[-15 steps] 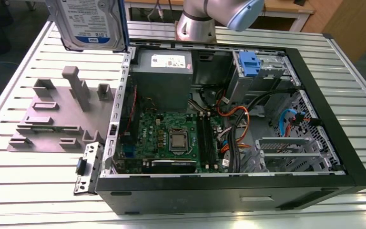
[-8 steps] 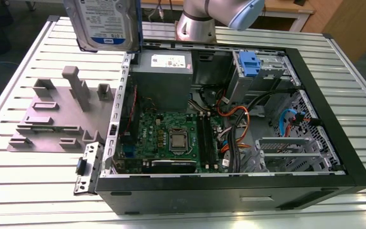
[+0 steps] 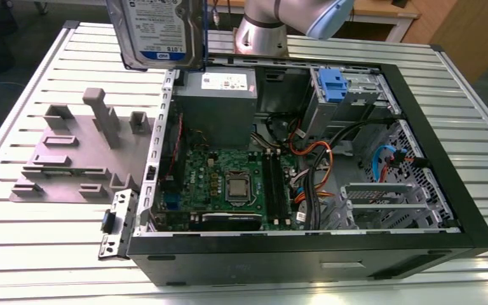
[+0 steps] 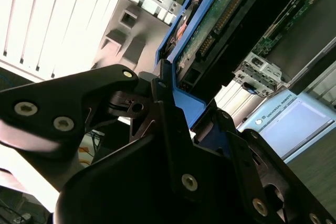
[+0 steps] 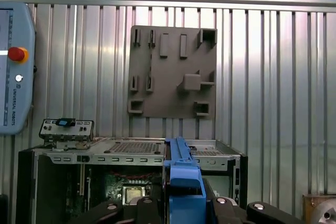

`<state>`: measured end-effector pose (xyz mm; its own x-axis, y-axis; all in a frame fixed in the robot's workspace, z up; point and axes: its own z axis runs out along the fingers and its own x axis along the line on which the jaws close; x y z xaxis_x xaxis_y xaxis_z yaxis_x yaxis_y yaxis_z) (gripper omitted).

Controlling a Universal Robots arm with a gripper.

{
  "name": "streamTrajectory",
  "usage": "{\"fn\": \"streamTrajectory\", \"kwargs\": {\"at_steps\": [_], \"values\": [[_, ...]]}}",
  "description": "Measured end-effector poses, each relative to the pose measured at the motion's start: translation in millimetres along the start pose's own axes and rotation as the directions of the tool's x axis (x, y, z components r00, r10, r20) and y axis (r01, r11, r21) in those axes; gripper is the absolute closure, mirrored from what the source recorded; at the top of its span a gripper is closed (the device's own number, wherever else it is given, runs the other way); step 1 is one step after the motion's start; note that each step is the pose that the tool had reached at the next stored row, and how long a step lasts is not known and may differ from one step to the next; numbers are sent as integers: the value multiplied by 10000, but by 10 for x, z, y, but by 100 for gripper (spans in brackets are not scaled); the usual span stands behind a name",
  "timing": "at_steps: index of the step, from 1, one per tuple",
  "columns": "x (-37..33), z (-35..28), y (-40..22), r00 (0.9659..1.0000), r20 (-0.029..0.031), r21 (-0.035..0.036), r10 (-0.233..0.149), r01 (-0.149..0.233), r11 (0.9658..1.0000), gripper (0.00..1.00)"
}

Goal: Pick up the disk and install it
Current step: 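Pick up the disk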

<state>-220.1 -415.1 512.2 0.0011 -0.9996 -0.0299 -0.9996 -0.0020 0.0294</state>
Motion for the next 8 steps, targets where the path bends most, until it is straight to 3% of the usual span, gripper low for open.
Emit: {"fn": "streamTrajectory", "kwargs": {"at_steps": [6,8], "values": [[85,4,-49,10000,-1,-9,10,-10,10000,64],[101,8,-103,10000,0,-11,11,-11,10000,64]]}}
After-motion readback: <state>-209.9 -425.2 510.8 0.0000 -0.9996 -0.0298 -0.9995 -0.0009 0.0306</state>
